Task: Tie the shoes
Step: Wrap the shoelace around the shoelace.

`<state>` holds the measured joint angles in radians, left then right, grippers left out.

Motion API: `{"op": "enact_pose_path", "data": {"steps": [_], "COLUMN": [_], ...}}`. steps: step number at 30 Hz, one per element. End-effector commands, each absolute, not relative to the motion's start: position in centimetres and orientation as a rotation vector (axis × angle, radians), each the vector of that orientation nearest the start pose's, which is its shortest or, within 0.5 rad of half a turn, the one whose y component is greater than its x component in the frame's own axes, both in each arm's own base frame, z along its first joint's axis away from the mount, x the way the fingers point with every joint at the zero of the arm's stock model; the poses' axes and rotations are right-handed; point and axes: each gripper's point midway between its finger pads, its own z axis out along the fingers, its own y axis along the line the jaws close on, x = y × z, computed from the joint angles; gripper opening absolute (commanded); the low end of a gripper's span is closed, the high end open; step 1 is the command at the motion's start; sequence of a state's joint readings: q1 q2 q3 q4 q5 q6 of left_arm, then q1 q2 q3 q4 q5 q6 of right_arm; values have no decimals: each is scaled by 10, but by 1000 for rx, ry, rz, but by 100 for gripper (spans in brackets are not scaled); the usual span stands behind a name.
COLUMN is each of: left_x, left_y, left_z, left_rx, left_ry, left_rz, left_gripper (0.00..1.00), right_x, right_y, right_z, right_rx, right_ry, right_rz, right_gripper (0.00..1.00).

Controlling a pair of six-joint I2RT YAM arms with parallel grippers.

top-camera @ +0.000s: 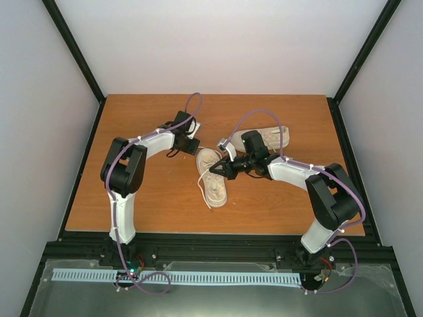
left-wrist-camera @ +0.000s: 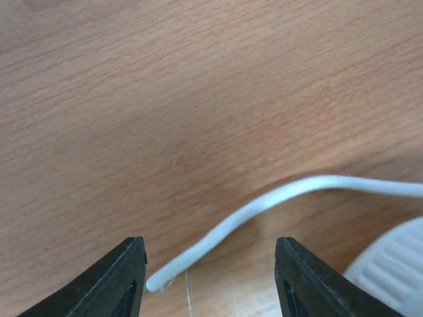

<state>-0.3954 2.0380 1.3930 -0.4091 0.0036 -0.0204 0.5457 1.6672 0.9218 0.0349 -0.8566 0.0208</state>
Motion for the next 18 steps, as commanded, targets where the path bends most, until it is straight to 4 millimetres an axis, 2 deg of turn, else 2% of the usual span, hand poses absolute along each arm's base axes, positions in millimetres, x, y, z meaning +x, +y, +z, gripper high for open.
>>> {"op": "enact_pose_path", "data": {"steps": [1,6,10,14,18], "left_x": [467,470,465,466,467], "left_y": [-188,-188,-187,-182,-175], "left_z": [34,28,16,12,11], "left_rx": [537,525,511,471,433], "left_ry": [2607,2647,2693,2708,2716], "left_rz": [-139,-176,-178,-139,-93], "left_gripper": [55,52,45,32,13], "right_x": [276,274,274,274,274], "right_y": [326,326,326,326,326], "right_z": [132,133,132,133,134], "right_rx": [-1059,-1064,-1066,-1065,-1064], "right_ry": [2017,2013,2015,2014,2011], "right_rz": [1300,1302,1301,1301,1298], "right_gripper": [3,3,3,3,3]}}
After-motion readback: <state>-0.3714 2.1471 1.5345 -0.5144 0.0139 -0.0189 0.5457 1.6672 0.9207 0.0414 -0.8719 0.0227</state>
